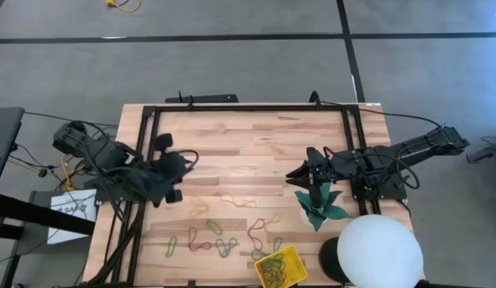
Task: Pick and place items into bin
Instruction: Put the yellow rubber band into the yellow bin
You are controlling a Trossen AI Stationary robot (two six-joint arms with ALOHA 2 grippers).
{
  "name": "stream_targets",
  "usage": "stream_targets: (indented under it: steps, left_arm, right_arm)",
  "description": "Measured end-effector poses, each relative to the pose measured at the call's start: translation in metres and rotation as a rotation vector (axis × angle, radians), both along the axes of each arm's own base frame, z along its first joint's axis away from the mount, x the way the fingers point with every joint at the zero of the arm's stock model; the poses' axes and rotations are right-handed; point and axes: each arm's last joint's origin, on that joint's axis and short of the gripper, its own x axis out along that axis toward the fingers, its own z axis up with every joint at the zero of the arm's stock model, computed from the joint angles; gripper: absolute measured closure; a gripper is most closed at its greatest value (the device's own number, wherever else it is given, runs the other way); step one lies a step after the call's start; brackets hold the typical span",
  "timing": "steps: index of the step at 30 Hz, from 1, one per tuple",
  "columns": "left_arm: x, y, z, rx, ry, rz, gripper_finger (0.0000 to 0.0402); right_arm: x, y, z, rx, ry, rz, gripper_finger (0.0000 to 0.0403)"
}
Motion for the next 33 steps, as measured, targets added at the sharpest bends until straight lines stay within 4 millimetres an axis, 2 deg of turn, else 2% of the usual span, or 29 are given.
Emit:
stream_targets:
  steps: [10, 15, 21, 24, 27, 30, 33]
  left_arm:
    - [-0.036, 0.021, -0.063, -0.054, -0.102, 0.095, 0.0329]
    - [-0.049, 0.028, -0.085, -0.113, -0.173, 0.091, 0.0329]
    - [-0.058, 0.032, -0.095, -0.169, -0.223, 0.078, 0.0329]
    - [-0.059, 0.033, -0.097, -0.175, -0.214, 0.071, 0.0329]
    - [-0.059, 0.032, -0.098, -0.189, -0.209, 0.070, 0.0329]
    - [-0.059, 0.032, -0.099, -0.218, -0.207, 0.073, 0.0329]
    - [-0.059, 0.032, -0.099, -0.226, -0.209, 0.078, 0.0329]
  right_arm:
    - [0.009, -0.004, 0.005, -0.078, -0.087, 0.001, 0.0321]
    - [0.025, -0.006, -0.001, -0.051, -0.103, -0.032, 0.0321]
    - [0.056, -0.019, -0.015, -0.023, -0.140, -0.098, 0.0321]
    - [0.077, -0.021, -0.020, 0.012, -0.095, -0.025, 0.0321]
    - [0.102, -0.018, -0.015, 0.003, -0.046, 0.076, 0.0321]
    - [0.128, -0.013, -0.008, -0.058, 0.099, 0.114, 0.0321]
    - [0.148, -0.009, -0.011, -0.096, 0.352, 0.097, 0.0321]
